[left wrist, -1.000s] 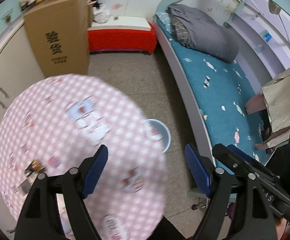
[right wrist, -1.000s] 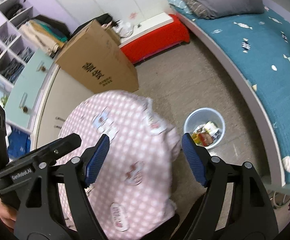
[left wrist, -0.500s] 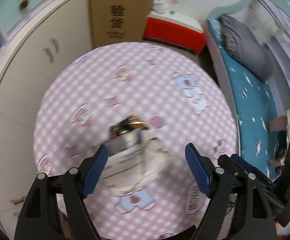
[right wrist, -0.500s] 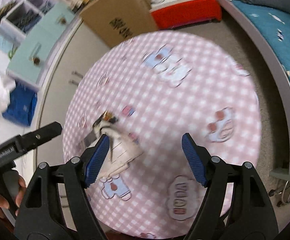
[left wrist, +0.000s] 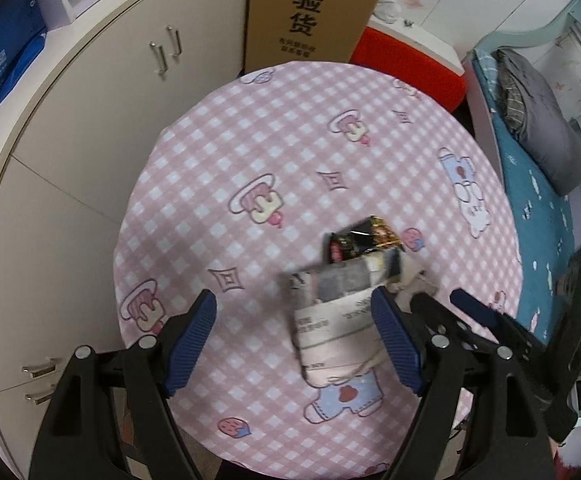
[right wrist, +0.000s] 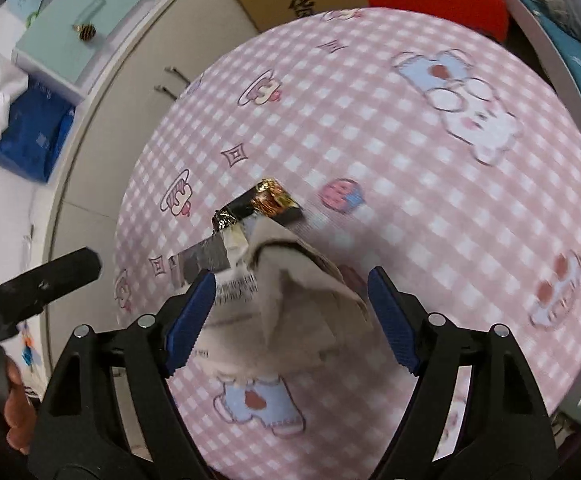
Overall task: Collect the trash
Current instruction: 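Grasp the newspaper bundle with the right gripper while the left grasps the black snack bag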
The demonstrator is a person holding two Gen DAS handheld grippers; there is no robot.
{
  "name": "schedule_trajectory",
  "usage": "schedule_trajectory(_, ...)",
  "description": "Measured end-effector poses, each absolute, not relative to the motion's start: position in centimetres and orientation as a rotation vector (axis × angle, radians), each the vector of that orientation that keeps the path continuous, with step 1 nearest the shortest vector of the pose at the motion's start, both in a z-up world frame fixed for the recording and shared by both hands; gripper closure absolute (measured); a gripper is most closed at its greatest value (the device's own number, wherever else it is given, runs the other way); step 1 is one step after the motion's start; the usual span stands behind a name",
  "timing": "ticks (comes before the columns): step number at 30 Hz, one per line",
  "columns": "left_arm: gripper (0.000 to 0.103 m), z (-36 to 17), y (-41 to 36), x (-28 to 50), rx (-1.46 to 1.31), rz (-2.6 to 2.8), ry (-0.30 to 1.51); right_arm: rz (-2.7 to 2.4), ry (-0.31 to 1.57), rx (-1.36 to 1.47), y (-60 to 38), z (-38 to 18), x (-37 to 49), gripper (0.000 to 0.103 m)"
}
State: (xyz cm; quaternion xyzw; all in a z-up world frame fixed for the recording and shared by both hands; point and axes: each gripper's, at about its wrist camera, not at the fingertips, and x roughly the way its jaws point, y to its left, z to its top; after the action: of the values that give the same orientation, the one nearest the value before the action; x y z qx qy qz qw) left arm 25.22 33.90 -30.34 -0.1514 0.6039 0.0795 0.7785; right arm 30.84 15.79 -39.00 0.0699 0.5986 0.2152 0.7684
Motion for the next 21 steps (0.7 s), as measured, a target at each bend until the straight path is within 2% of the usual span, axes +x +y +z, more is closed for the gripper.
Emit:
schedule_trajectory(4,0.025,-30.8,34.4,25.4,-0.304,0.18,1.324,0.502,1.324,0.144,17.3,-40.6,32.0,0.027)
schedule_trajectory(6,0.025,-31.1,34.7,25.7,-0.304,0.186,1.334,0.496,1.346,0.112,17.8,-41.3,32.4,0.056)
schedule_trajectory(11,0.025,-31.4,35.0,26.5,-0.308,0.184,1.337,0.534,1.346,0.115,16.7,-40.3,32.3,0.072)
schedule_trajectory(16,0.025,-31.7,34.3,28.2,-0.298,0.146,1.334,0.475,1.275,0.159,11.8,-36.8,31.9,0.074)
schedule_trajectory(21,0.025,-33.0,32.1,30.0,-0.26,0.099,1.358,0.306,1.234,0.204,6.4,-35.8,33.3,0.074)
